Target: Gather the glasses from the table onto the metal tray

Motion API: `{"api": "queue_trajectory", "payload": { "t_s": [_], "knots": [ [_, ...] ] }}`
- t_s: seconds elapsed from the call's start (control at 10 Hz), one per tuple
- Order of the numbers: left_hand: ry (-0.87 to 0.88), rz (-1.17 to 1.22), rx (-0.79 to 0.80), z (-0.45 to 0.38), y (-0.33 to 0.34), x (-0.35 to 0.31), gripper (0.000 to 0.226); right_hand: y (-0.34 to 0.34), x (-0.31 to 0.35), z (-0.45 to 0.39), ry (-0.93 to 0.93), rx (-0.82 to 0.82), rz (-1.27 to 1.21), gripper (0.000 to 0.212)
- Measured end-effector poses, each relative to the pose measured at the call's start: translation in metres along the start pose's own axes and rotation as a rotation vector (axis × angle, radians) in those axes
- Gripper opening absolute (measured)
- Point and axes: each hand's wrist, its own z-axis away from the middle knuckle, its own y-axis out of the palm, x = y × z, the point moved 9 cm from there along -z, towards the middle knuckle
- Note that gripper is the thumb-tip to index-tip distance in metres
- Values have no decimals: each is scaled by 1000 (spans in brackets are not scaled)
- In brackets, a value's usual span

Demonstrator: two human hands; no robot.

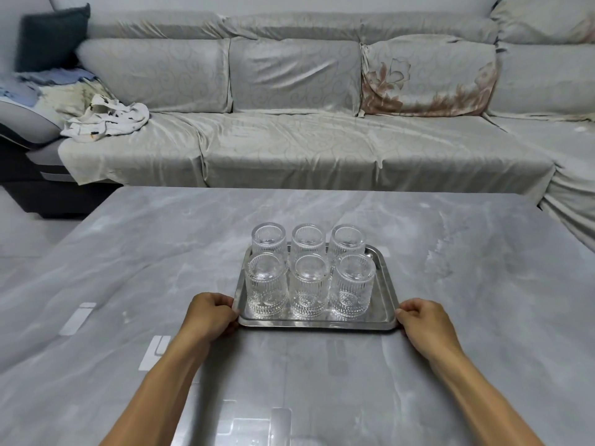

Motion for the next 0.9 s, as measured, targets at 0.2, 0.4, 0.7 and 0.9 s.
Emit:
{"api": "queue_trajectory", "payload": {
  "t_s": [0.2, 0.4, 0.7, 0.9],
  "knots": [
    [12, 8, -18, -1, -1, 2, 22, 0, 4, 0, -25, -35, 1, 14],
    [25, 26, -21, 0, -1, 3, 22, -1, 8, 5, -74, -57, 43, 11],
    [34, 10, -16, -1, -3, 5, 22, 0, 12, 6, -97, -65, 78, 11],
    [95, -101, -19, 1, -5, -10, 12, -8, 17, 7, -71, -45, 23, 11]
  ]
}}
